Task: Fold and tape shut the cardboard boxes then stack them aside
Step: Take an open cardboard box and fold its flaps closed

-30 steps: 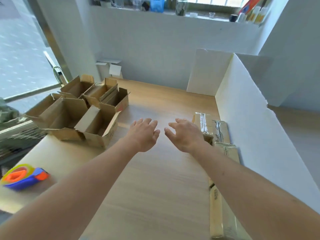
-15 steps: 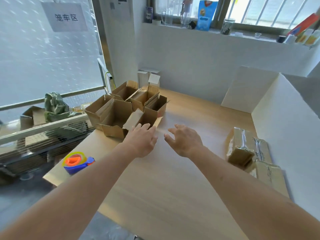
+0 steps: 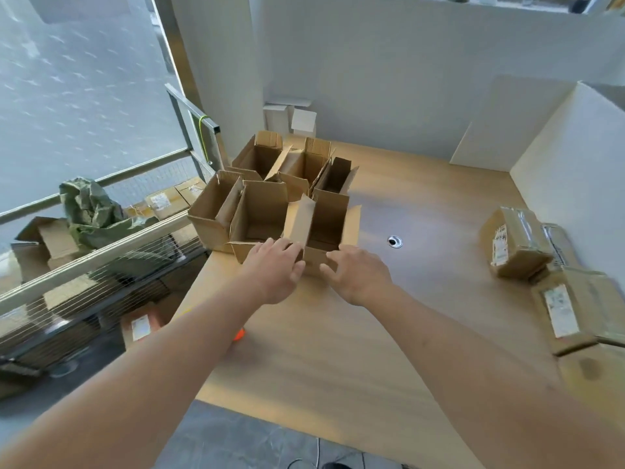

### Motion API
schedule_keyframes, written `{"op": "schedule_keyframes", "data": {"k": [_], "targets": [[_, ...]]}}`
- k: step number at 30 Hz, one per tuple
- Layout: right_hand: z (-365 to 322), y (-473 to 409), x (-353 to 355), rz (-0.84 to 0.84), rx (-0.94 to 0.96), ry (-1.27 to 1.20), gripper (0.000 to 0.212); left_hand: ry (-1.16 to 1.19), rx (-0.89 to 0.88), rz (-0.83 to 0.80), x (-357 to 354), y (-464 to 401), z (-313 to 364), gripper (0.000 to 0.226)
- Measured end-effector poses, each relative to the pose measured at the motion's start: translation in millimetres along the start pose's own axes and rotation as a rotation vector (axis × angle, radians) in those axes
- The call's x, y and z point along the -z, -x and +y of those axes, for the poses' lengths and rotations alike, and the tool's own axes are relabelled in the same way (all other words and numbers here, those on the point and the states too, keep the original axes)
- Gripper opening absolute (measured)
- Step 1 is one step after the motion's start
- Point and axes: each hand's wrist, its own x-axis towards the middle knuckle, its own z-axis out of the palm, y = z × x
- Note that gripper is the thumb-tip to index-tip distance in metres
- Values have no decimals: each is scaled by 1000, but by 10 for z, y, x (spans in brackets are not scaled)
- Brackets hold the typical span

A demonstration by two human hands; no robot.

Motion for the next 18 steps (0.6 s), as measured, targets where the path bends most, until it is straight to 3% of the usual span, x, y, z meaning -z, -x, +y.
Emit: {"op": "schedule_keyframes", "data": {"k": [18], "targets": [[15, -1489, -891, -131, -133, -13, 41, 6, -22, -152, -721, -1262, -813, 50]]}}
